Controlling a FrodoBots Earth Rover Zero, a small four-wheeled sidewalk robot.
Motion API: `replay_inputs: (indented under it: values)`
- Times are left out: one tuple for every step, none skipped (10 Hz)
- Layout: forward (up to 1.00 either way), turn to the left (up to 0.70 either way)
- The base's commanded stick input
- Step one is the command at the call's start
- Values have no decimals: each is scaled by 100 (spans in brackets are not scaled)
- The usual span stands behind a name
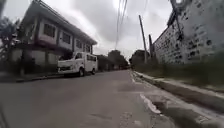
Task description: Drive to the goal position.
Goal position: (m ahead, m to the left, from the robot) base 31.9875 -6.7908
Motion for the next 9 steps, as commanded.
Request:
replay_inputs:
  values:
    - [70,0]
    - [70,0]
    - [70,-1]
    - [70,-15]
    - [70,-33]
    - [70,-33]
    - [70,-33]
    - [70,-34]
    - [70,-34]
